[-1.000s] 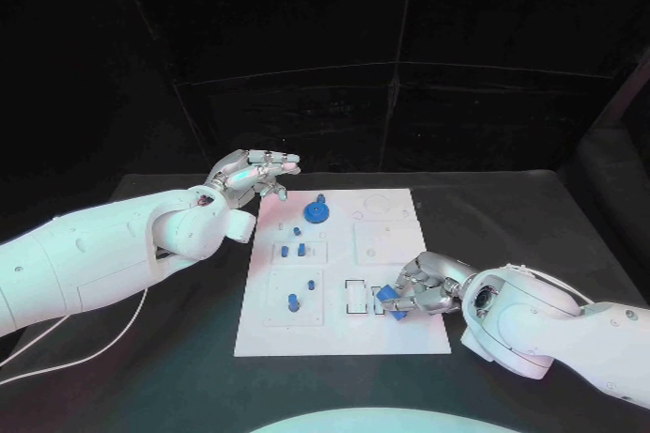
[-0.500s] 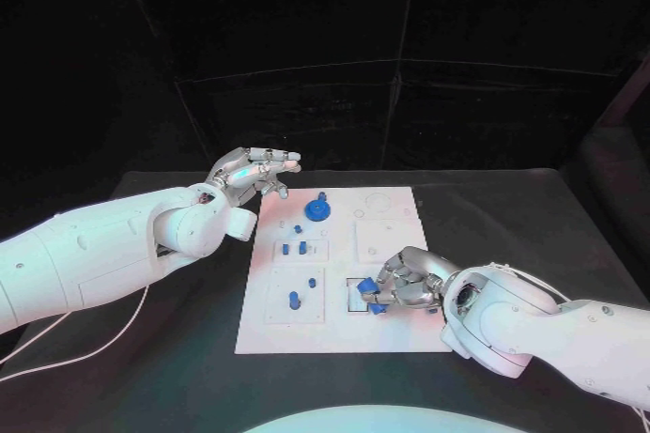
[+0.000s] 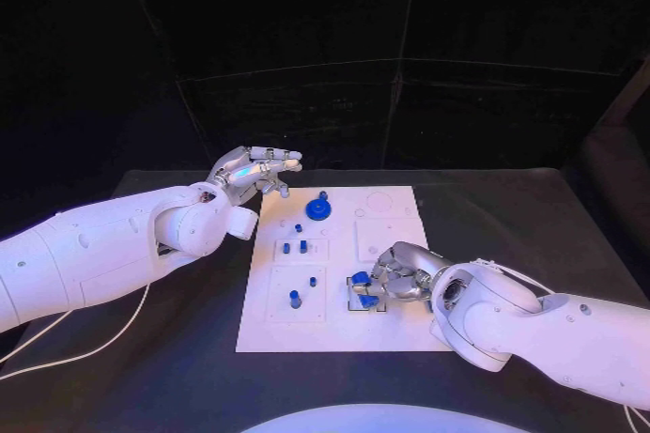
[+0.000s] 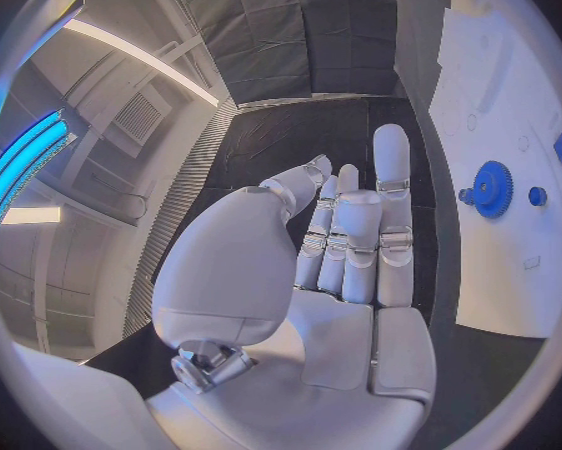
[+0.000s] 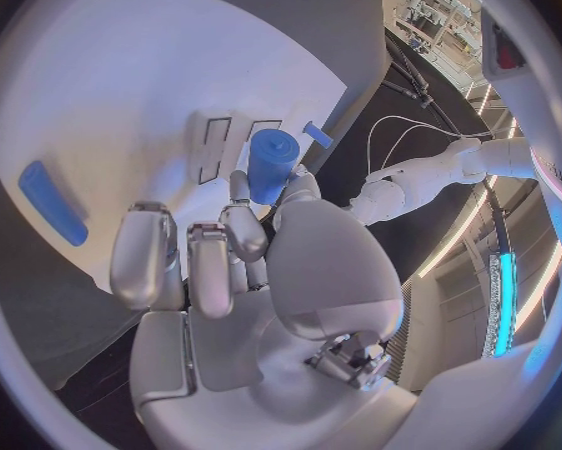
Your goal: Assemble the parts on the task board
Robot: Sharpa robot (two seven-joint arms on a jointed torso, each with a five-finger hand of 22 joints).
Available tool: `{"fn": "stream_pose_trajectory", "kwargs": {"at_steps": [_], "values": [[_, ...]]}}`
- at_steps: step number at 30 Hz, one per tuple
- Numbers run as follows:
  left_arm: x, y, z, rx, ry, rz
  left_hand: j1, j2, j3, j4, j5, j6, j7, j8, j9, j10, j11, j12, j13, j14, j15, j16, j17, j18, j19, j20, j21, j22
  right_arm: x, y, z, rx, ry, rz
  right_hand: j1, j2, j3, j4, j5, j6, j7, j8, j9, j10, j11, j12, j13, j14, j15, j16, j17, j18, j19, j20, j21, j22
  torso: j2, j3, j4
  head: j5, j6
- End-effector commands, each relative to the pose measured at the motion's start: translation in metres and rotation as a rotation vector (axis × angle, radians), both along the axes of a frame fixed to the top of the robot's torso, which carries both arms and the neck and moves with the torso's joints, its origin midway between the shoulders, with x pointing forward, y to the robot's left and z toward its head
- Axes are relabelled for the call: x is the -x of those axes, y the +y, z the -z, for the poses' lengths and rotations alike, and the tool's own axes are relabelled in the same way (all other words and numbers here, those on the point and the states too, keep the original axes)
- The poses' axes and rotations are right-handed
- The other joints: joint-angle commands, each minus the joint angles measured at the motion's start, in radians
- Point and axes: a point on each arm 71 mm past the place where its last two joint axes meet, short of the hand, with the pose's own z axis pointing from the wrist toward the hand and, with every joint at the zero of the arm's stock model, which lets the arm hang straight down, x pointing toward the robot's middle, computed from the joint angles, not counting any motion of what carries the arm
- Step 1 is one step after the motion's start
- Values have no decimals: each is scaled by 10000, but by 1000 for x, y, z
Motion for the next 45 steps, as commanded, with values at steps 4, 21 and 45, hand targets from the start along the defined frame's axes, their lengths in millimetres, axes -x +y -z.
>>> {"fn": "stream_pose_trajectory", "kwargs": {"at_steps": [4, 21, 45], "values": [[0, -1, -1, 24, -83, 136, -74, 57, -58, -13, -6, -65, -7, 20, -7, -66, 3, 37, 11, -13, 42, 63, 7, 44, -17, 67, -41, -15, -2, 2, 1, 686, -126, -375, -384, -2, -280, 7, -793, 95, -42, 177, 109, 139, -27, 18, 83, 680, -100, -4, 540, -93, 25, -111, 50, 17, -3, -7, -7, 33, -4], [0, -1, -1, 8, -75, 109, -74, 57, -58, -13, -6, -65, -7, 20, -7, -66, 3, 37, 11, -13, 42, 63, 7, 44, -17, 67, -41, -15, -4, 2, 3, 827, -215, -382, -1495, -642, -94, 88, -2326, -197, -15, 395, 289, -46, 9, -255, -85, 663, -86, -78, 474, -91, -1, -96, 0, -11, 6, 0, -15, 38, -39], [0, 1, -1, 1, -73, 95, -96, 60, -68, 0, -4, -74, -1, 30, -5, -81, 7, 61, 13, -15, 46, 75, 10, 46, -14, 72, -46, -20, 1, 5, -4, 765, -731, -728, 546, -987, 1477, -1118, -1836, -187, -73, 780, 470, 200, -62, -96, 324, 683, -132, -79, 569, -109, 43, -143, 43, 134, 2, -6, -3, -1, -103]]}}
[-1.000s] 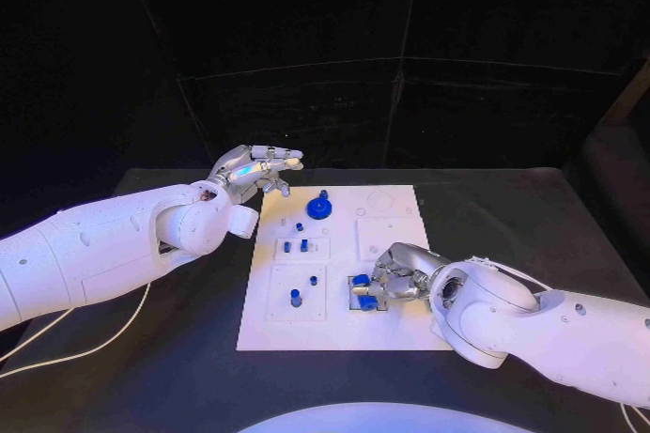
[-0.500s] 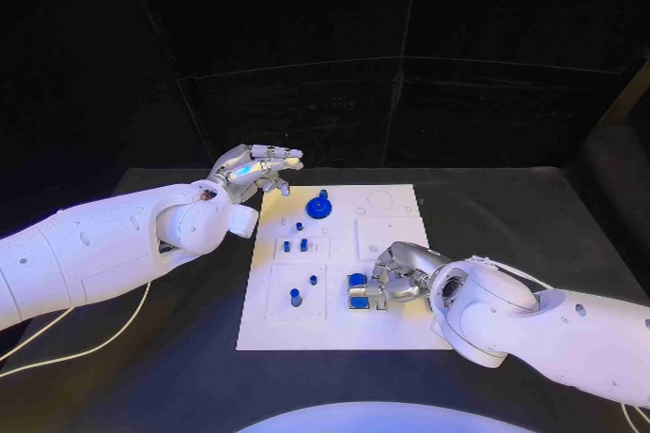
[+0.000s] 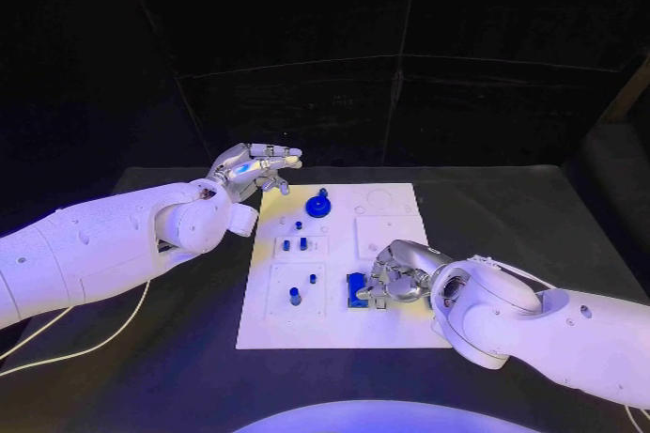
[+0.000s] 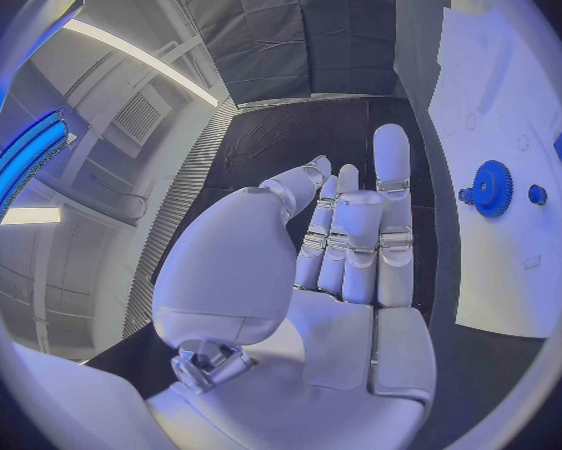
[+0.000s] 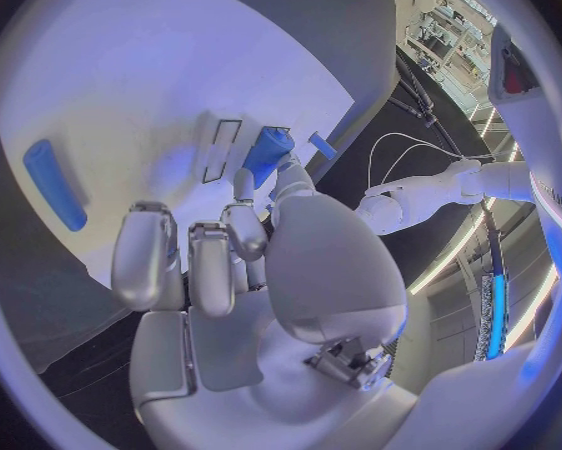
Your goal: Assemble the parts on the task board
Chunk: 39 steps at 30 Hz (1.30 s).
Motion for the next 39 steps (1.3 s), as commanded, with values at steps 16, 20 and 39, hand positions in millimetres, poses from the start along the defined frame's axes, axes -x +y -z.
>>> {"fn": "stream_pose_trajectory", "kwargs": {"at_steps": [16, 20, 39], "values": [[1, 1, -1, 14, -89, 89, -61, 21, -70, 10, -3, -79, 4, 35, -5, -90, 11, 75, 16, -17, 48, 40, 7, 46, -12, 74, -50, -12, -3, 3, -2, 64, -530, -172, 354, 210, 1, -306, -86, 98, -69, 109, 32, 154, -35, 147, 197, 669, -94, -35, 576, -111, 6, -48, 42, 21, -13, -6, 0, -3, -20], [1, 1, -1, 11, -97, 74, -61, 21, -70, 10, -3, -79, 4, 35, -5, -90, 11, 75, 16, -17, 48, 40, 7, 46, -12, 74, -50, -12, -3, 2, -4, -45, -668, -231, 445, 208, -21, -400, -83, 99, -78, 117, 32, 158, -47, 144, 200, 669, -105, -37, 576, -110, 4, -56, 39, 19, -10, 6, -13, 10, -12], [0, 1, -1, 18, -97, 90, -61, 21, -70, 10, -3, -79, 4, 35, -5, -90, 11, 75, 16, -17, 48, 40, 7, 46, -12, 74, -50, -12, 8, -3, -6, -204, -198, -1283, 413, 224, -173, -481, -236, 156, -96, 162, 38, 288, -59, 285, 405, 678, -114, -20, 622, -120, 20, -66, 62, 75, -3, -7, 5, -52, -19]]}}
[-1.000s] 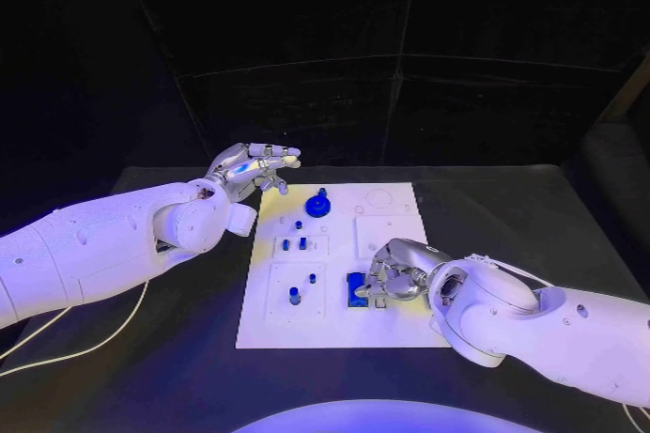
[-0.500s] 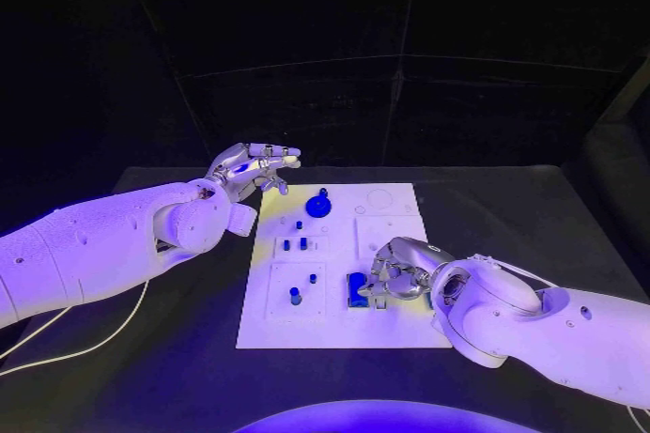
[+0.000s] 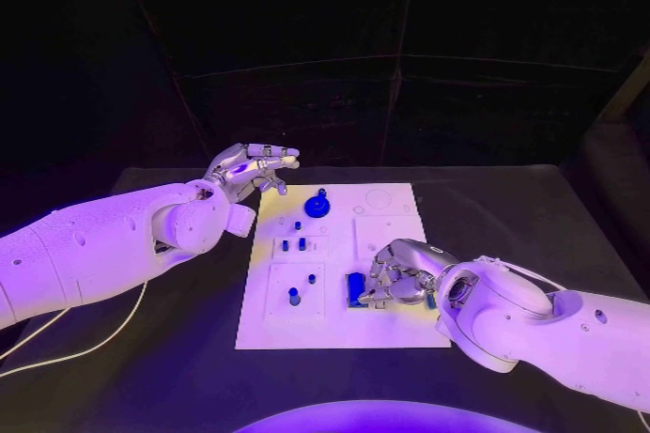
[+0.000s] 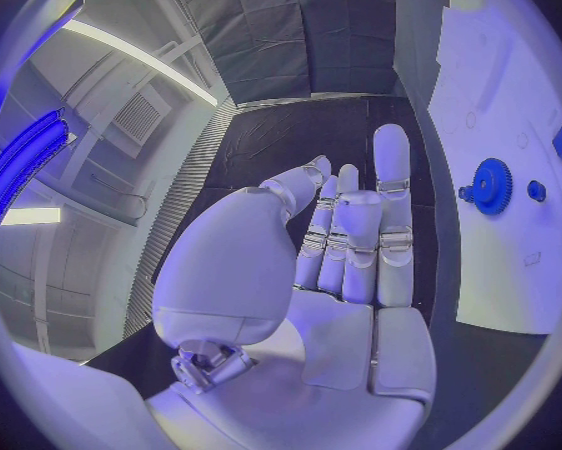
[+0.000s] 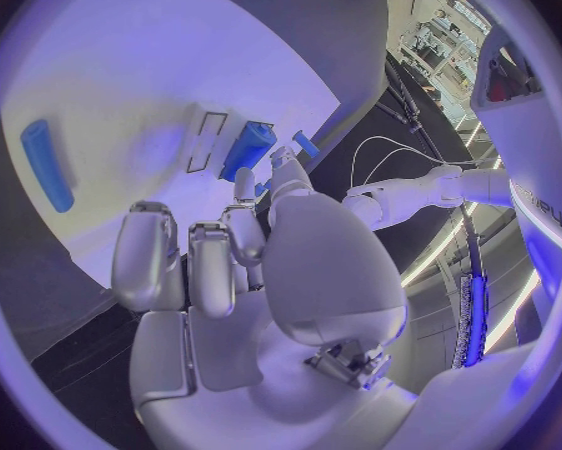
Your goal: Assemble the parts on the task board
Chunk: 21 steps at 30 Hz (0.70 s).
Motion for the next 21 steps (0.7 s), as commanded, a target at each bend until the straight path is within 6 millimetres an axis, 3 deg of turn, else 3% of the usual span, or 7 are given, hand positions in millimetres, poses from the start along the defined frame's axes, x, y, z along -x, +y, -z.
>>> {"fn": "stream_pose_trajectory", "kwargs": {"at_steps": [1, 9, 21], "values": [[0, -1, -1, 31, -94, 124, -61, 22, -70, 10, -3, -78, 4, 35, -5, -90, 11, 34, 16, -17, 48, 42, 7, 46, -12, 74, -50, -15, 1, 2, 3, 198, 430, -510, 65, 16, -30, -70, -72, 91, -31, 40, 9, 97, -9, 43, 25, 658, -65, -19, 629, -121, 21, -69, 63, 24, 4, -12, 10, -13, -19], [0, -2, -1, 32, -88, 133, -61, 22, -70, 10, -3, -78, 4, 35, -5, -90, 11, 34, 16, -17, 48, 42, 7, 46, -12, 74, -50, -15, -3, 4, 7, 606, 442, -435, 164, 123, -12, -151, -69, 118, -52, 53, 7, 112, -27, 55, 53, 658, -79, -20, 633, -121, 20, -80, 62, 26, 8, -9, 38, 5, -56], [1, -1, -1, 32, -88, 130, -61, 22, -70, 10, -3, -78, 4, 35, -5, -90, 11, 34, 16, -17, 48, 42, 7, 46, -12, 74, -50, -15, -10, 5, 5, 490, -206, 349, 144, 431, -17, -170, -6, 233, -108, 97, 3, 209, -77, 139, 189, 661, -121, -20, 644, -113, 8, -115, 39, -7, 0, -5, 5, 33, -71]]}}
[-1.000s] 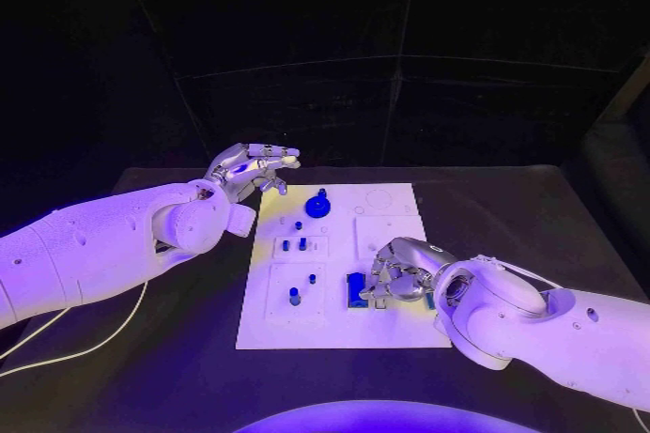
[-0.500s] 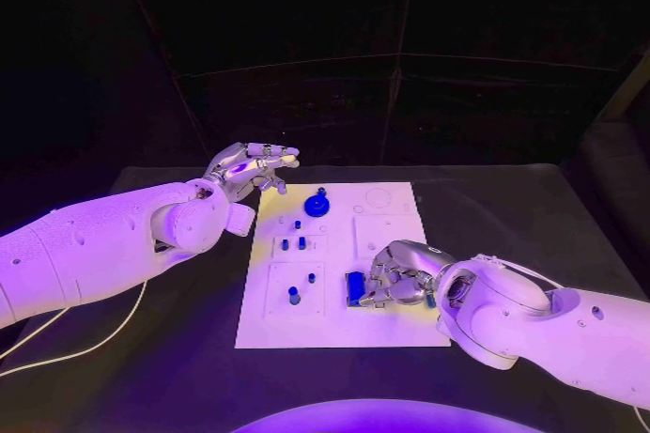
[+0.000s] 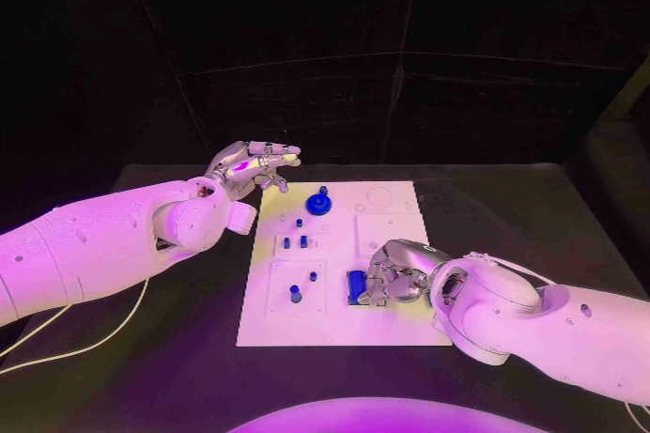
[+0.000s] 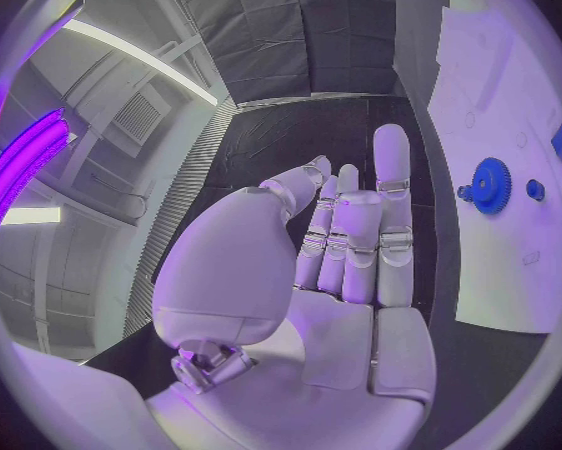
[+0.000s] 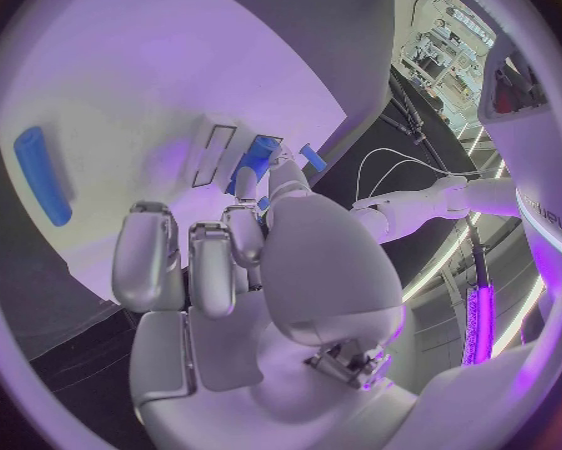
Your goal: Assemble the parts on the task board
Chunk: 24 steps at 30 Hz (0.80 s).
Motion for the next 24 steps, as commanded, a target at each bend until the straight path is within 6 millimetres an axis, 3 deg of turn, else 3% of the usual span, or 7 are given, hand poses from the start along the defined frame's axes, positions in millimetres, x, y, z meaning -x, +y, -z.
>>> {"fn": "stream_pose_trajectory", "kwargs": {"at_steps": [1, 6, 14, 17, 21, 24], "values": [[0, -1, -1, 30, -93, 122, -62, 22, -70, 11, -3, -79, 4, 35, -5, -90, 11, 34, 17, -17, 48, 42, 7, 46, -12, 74, -50, -16, -3, -3, -3, -90, -440, 463, -83, 141, -61, -18, 39, 78, -16, 50, 4, 72, -6, 44, 27, 660, -50, -21, 646, -113, -7, -62, 40, -10, -5, 8, -10, -2, 3], [0, -1, -1, 21, -87, 110, -62, 22, -70, 11, -3, -79, 4, 35, -5, -90, 11, 34, 17, -17, 48, 42, 7, 46, -12, 74, -50, -16, -3, -3, -3, -142, -383, 426, -178, 98, -159, 3, 31, 76, -16, 53, 0, 78, -8, 42, 30, 661, -55, -21, 649, -113, -5, -70, 39, -8, -4, 8, -3, -5, 0], [0, 0, -1, 23, -82, 118, -70, 42, -66, 22, -1, -85, 3, 44, -3, -105, 11, 56, 18, -22, 51, 48, 2, 47, -10, 78, -56, -20, 1, -12, -4, -472, -80, 386, -714, -217, -682, 209, 149, -83, 69, -2, -32, -103, 64, -163, -205, 652, -3, -48, 616, -111, -29, -41, 8, -41, -11, -4, -12, -21, -8], [0, 0, -1, 25, -84, 120, -70, 42, -66, 22, -1, -85, 3, 44, -3, -105, 11, 56, 18, -22, 51, 48, 2, 47, -10, 78, -56, -20, 1, -20, -6, -774, -132, 619, -737, -144, -739, 268, 202, -271, 136, -160, -107, -187, 116, -247, -297, 650, 35, -55, 610, -112, -34, -11, 3, -41, -14, -13, -8, -68, 3], [1, 0, -2, 29, -97, 113, -70, 42, -66, 22, -1, -85, 3, 44, -3, -105, 11, 56, 18, -22, 51, 48, 2, 47, -10, 78, -56, -20, 2, -43, -11, -1253, -432, 1163, -326, 130, -711, 121, 690, -852, 458, -967, -484, -250, 365, -315, -350, 646, 240, -74, 591, -122, -42, 145, 0, -35, -17, -6, -13, -128, 22], [1, 1, -2, 24, -110, 85, -70, 42, -66, 22, -1, -85, 3, 44, -3, -105, 11, 56, 18, -22, 51, 48, 1, 47, -10, 78, -56, -20, 4, -64, -15, -1360, -666, 1597, -38, 243, -724, -29, 1040, -934, 591, -1510, -733, -263, 493, -355, -373, 646, 345, -75, 596, -116, -47, 268, 5, -21, -23, -1, -26, -204, 23]]}}
